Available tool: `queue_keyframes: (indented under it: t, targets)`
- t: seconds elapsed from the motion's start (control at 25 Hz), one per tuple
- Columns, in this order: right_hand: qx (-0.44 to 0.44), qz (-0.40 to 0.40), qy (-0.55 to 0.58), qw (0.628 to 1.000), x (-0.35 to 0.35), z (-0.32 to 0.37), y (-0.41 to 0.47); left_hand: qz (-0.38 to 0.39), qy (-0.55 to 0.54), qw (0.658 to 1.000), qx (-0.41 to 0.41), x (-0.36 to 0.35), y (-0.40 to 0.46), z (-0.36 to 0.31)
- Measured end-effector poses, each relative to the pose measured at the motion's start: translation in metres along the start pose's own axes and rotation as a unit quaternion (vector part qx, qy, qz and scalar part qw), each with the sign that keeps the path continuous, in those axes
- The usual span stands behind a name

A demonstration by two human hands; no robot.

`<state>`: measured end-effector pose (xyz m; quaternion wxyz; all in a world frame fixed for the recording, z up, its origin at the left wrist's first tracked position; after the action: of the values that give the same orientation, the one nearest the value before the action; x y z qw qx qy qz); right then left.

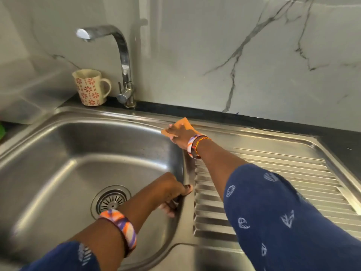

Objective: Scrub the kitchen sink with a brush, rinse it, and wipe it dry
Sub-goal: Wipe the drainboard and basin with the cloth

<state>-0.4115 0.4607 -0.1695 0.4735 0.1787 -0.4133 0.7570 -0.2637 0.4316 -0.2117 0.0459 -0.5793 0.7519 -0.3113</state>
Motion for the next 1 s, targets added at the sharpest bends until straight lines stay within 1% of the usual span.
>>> queue_keyframes:
  t: [0.04, 0.08, 0.16, 0.2, 0.32, 0.36, 0.48, 0.52, 0.6, 0.68, 0.72, 0.88, 0.92, 1.0]
  targets:
    - [-0.024, -0.002, 0.009, 1.000, -0.001, -0.004, -0.012, -0.002, 0.007, 1.000, -0.015, 0.002, -0.001, 0.001]
    - [-0.020, -0.007, 0.005, 1.000, -0.003, -0.009, -0.024, -0.007, 0.016, 0.999, -0.034, 0.003, -0.004, 0.003]
    - [-0.013, 0.012, -0.045, 0.999, -0.012, -0.023, -0.054, -0.013, 0.050, 0.996, -0.074, 0.007, -0.015, 0.008]
    - [-0.008, 0.003, -0.068, 0.998, -0.017, -0.031, -0.070, -0.012, 0.078, 0.993, -0.092, 0.011, -0.023, 0.013]
    - [-0.020, -0.006, -0.082, 0.996, -0.042, -0.048, -0.120, 0.002, 0.197, 0.973, -0.120, 0.036, -0.058, 0.034]
    - [-0.023, -0.003, -0.071, 0.997, -0.053, -0.051, -0.137, 0.000, 0.245, 0.961, -0.127, 0.048, -0.071, 0.041]
    - [-0.052, -0.025, 0.067, 0.996, -0.086, -0.061, -0.187, -0.023, 0.370, 0.914, -0.164, 0.083, -0.107, 0.056]
    - [-0.065, -0.034, 0.053, 0.996, -0.095, -0.065, -0.203, -0.029, 0.390, 0.904, -0.173, 0.093, -0.117, 0.063]
    - [-0.081, -0.042, -0.025, 0.996, -0.111, -0.067, -0.234, -0.046, 0.409, 0.895, -0.173, 0.115, -0.138, 0.078]
    - [-0.077, -0.085, -0.114, 0.987, -0.122, -0.056, -0.260, -0.080, 0.417, 0.889, -0.173, 0.143, -0.160, 0.097]
    - [-0.078, -0.105, -0.128, 0.983, -0.126, -0.050, -0.269, -0.104, 0.422, 0.884, -0.171, 0.159, -0.169, 0.108]
    - [-0.147, -0.173, -0.088, 0.970, -0.150, -0.029, -0.292, -0.198, 0.442, 0.865, -0.133, 0.216, -0.214, 0.155]
    - [-0.151, -0.172, -0.071, 0.971, -0.157, -0.020, -0.293, -0.214, 0.446, 0.860, -0.123, 0.223, -0.224, 0.164]
    - [-0.120, -0.142, -0.048, 0.981, -0.183, 0.013, -0.293, -0.249, 0.444, 0.852, -0.119, 0.232, -0.239, 0.177]
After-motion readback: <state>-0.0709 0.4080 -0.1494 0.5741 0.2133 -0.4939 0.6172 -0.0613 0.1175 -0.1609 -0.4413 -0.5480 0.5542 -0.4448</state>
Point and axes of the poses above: each hand's wrist, its own y-axis towards the middle knuckle, its own x-axis out of the back of the hand, z = x × y, the point moved 6 cm from there along y, towards the middle knuckle, and after that the axes turned 15 degrees about -x, right-handed, at the moved point
